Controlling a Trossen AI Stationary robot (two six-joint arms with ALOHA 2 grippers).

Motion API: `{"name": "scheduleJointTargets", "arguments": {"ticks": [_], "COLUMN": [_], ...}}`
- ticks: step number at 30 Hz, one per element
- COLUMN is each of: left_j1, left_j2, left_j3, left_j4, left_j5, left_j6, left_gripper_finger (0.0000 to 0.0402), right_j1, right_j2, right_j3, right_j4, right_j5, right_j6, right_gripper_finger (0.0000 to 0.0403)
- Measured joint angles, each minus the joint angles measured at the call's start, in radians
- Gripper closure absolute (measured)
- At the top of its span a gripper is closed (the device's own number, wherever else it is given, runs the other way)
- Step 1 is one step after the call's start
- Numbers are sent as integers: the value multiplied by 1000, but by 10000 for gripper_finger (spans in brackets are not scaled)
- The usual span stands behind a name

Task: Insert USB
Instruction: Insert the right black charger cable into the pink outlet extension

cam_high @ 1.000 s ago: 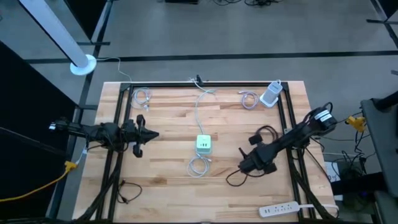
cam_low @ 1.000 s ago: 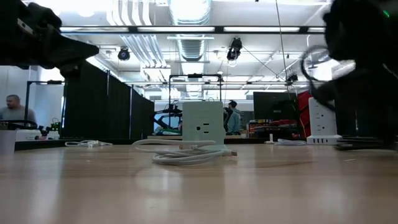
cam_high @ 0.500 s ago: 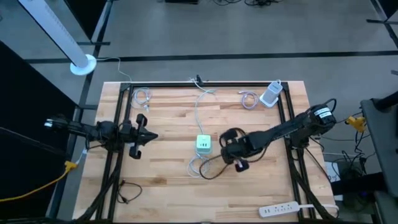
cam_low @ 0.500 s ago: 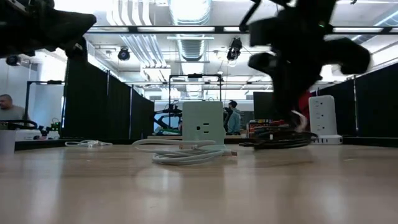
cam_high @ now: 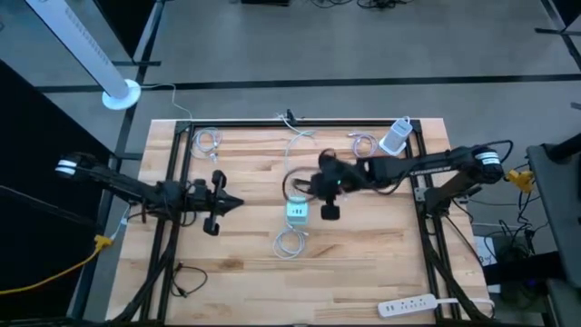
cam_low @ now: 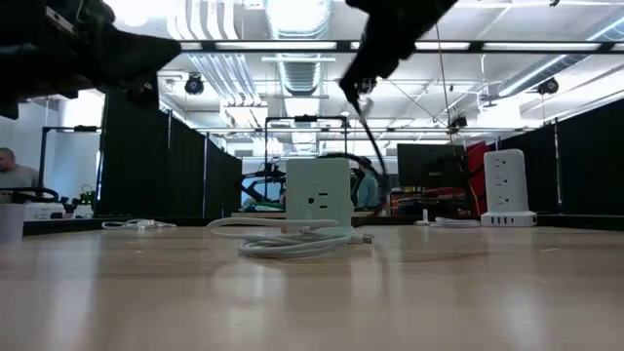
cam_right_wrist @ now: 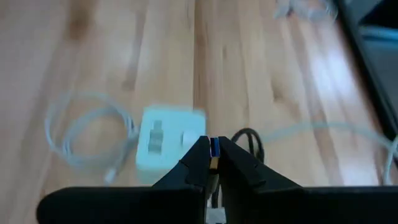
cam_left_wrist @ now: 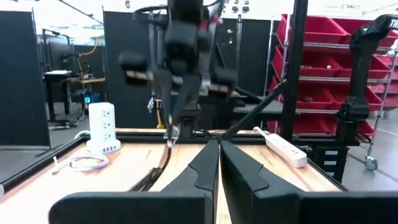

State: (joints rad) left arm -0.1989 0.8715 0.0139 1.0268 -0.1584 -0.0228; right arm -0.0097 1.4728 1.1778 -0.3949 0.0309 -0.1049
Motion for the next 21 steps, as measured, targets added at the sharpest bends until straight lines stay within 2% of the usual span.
{"name": "scheduleJointTargets", "arguments": {"ticks": [4,9,12,17,19,21], "left_j1": [0,1,2,5,5,5], "left_j2": [153,346,437,536,569,587], "left_j3": [83,258,367,519,571,598], "left_j4": [28,19,-45,-286,-343,-385], "left_j5": [0,-14,-103,-354,-399,-401], "left_j6": [0,59,107,133,130,147], "left_gripper_finger": [397,397,397,397,397,397], "right_j1": [-35,-50,-49,-44,-42,-40], "right_j2": [-10,2,17,16,15,15], "right_j3": [0,-2,-3,-4,-4,-4], "right_j4": [80,163,209,223,223,222], "right_j5": [-37,-91,-96,-93,-93,-94], "right_j6": [0,-9,-12,-69,-74,-89], "right_gripper_finger": [390,390,389,389,389,389]}}
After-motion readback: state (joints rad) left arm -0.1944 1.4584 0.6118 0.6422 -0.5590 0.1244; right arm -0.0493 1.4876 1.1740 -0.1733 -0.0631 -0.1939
